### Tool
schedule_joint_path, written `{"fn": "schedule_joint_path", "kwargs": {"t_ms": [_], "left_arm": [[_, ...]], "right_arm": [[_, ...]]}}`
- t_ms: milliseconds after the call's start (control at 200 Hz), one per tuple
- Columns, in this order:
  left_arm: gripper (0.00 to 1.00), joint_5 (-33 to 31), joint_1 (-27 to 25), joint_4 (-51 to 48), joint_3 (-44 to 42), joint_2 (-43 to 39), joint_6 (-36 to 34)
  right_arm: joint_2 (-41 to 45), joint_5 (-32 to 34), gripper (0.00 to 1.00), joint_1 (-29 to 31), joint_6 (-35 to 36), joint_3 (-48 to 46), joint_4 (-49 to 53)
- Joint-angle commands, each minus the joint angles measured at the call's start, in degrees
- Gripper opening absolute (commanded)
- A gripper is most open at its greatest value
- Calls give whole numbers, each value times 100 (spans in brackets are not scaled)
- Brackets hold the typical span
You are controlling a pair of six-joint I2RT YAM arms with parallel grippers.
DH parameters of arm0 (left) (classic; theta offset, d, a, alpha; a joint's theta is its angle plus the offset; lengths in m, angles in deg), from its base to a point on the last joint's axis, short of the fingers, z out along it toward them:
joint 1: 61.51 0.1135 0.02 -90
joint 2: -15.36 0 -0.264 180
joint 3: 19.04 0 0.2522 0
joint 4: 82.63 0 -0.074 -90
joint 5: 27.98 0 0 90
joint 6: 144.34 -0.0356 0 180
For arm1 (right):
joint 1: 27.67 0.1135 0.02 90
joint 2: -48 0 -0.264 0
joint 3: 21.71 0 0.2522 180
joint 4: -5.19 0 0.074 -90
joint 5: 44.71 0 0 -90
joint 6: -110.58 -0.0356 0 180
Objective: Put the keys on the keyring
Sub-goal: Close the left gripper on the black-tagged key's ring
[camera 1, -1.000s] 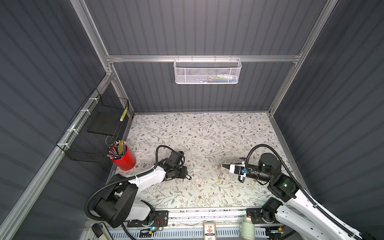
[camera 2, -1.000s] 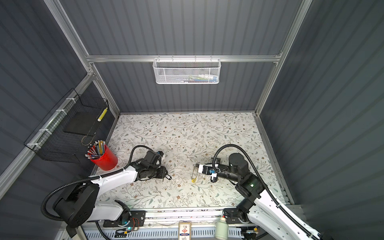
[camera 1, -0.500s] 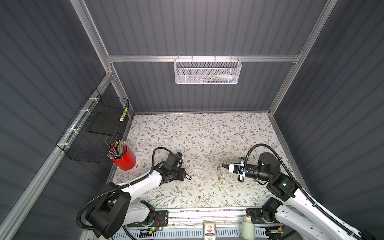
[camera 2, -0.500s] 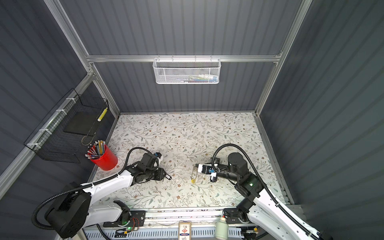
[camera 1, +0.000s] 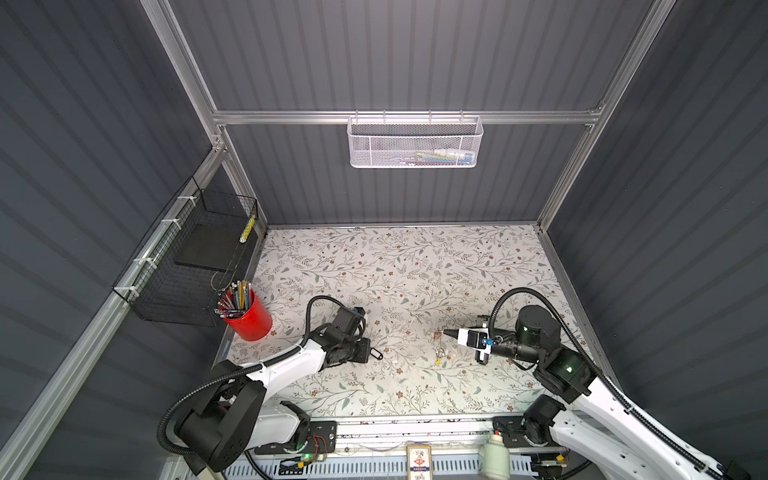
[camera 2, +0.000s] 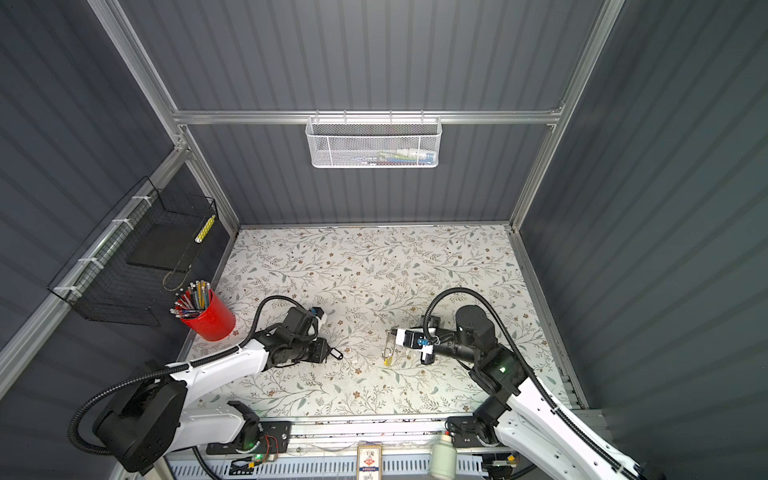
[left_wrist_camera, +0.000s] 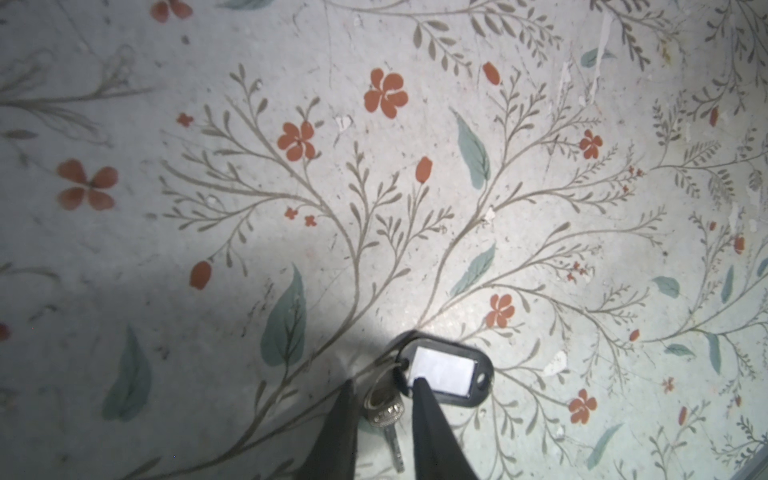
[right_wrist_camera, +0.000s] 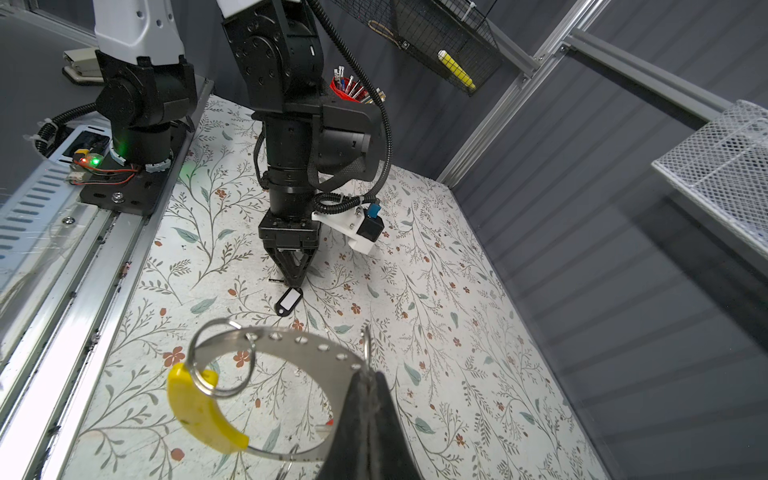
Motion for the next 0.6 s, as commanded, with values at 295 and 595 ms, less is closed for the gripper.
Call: {"fn": "schedule_joint_path", "kwargs": {"t_ms": [295, 595], "left_arm": [[18, -2, 35, 6, -18, 122, -130], [8, 22, 34, 6, 4, -102, -238]], "right_arm": [[59, -9, 0, -21, 19, -14, 29], [52, 8, 0, -25, 10, -5, 24]]}}
